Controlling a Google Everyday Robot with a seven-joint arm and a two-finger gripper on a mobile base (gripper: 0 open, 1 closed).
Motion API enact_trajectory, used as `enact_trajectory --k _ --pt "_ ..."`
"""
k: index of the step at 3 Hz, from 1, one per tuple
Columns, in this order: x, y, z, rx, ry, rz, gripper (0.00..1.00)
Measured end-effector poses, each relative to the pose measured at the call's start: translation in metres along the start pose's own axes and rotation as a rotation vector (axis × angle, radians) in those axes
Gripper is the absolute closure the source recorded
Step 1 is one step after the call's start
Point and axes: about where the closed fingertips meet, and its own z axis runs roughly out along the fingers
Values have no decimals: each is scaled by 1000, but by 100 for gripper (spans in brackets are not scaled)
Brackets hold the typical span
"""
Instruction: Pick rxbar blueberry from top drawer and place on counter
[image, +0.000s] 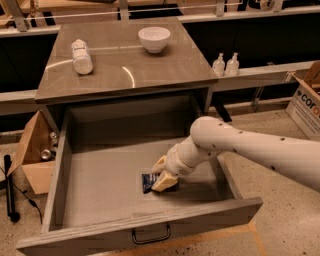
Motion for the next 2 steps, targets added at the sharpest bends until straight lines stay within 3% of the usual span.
enact_trajectory --k 1,2 --pt "-1 0 -1 0 0 0 100" --pt "-14 -18 -35 82 -14 -4 100"
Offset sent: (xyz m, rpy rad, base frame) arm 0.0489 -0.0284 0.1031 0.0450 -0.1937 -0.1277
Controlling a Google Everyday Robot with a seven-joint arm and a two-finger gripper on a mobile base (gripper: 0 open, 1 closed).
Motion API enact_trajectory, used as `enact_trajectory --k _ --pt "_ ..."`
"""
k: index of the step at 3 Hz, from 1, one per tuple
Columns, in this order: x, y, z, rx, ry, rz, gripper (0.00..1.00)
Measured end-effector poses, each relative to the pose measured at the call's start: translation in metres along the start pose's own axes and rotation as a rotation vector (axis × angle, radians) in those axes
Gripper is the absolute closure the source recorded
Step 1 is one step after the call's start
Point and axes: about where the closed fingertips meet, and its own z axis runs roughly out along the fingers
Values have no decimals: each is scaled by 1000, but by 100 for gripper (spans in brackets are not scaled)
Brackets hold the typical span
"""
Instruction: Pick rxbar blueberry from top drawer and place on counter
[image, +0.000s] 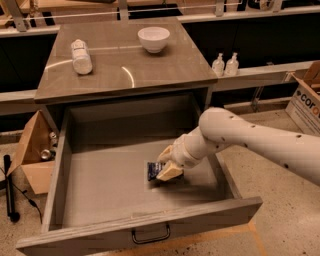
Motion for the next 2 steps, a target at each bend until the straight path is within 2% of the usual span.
enact_trajectory --k 2 --pt "-27 -39 -64 133 -16 1 100"
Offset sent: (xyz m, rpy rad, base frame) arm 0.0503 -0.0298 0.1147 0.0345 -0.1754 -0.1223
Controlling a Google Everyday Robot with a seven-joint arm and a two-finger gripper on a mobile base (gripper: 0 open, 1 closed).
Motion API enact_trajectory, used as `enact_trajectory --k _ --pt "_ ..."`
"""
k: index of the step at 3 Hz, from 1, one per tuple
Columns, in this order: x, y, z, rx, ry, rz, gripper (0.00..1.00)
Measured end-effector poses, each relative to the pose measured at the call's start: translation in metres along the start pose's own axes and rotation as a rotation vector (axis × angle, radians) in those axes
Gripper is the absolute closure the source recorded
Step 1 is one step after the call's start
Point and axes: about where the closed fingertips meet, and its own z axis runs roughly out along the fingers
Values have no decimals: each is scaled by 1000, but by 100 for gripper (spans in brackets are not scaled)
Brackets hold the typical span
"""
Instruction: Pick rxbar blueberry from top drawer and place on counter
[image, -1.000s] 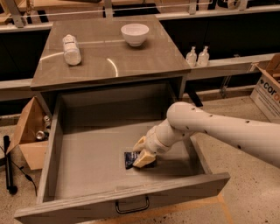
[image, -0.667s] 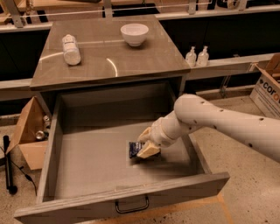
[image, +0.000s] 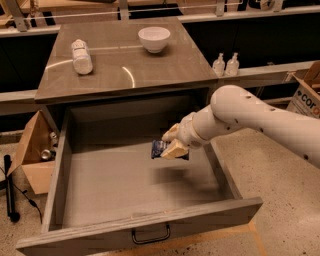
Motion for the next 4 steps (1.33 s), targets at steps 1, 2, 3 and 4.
enact_trajectory --k 1,2,3,4 --pt "-11 -25 -30 37 -19 -3 100" --pt "-23 -51 -63 63 -48 -25 100" --pt "-38 -78 -93 76 -87 -68 100" --pt "-47 -97 -104 74 -112 -105 100"
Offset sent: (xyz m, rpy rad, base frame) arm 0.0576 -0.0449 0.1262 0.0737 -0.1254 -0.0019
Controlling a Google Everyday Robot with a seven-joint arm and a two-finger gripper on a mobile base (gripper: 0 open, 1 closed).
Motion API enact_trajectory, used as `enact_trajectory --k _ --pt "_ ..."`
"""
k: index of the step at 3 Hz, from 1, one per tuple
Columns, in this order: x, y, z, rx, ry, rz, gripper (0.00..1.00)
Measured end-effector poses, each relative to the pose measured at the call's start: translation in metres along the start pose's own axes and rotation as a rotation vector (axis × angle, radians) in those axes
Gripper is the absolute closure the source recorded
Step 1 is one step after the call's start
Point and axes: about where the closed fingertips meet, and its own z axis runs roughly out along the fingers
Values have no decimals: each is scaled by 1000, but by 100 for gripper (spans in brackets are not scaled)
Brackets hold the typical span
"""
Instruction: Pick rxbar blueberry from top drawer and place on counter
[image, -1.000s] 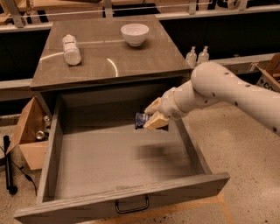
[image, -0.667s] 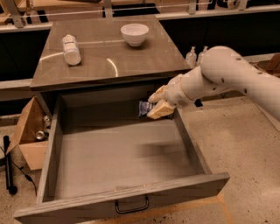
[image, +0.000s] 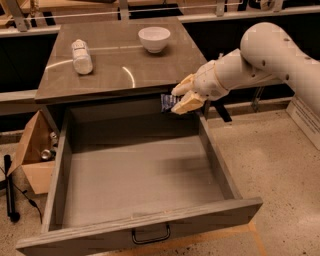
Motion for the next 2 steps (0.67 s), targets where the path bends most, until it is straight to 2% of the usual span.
enact_trajectory --k 2 --pt "-20 -47 -10 7 -40 -88 100"
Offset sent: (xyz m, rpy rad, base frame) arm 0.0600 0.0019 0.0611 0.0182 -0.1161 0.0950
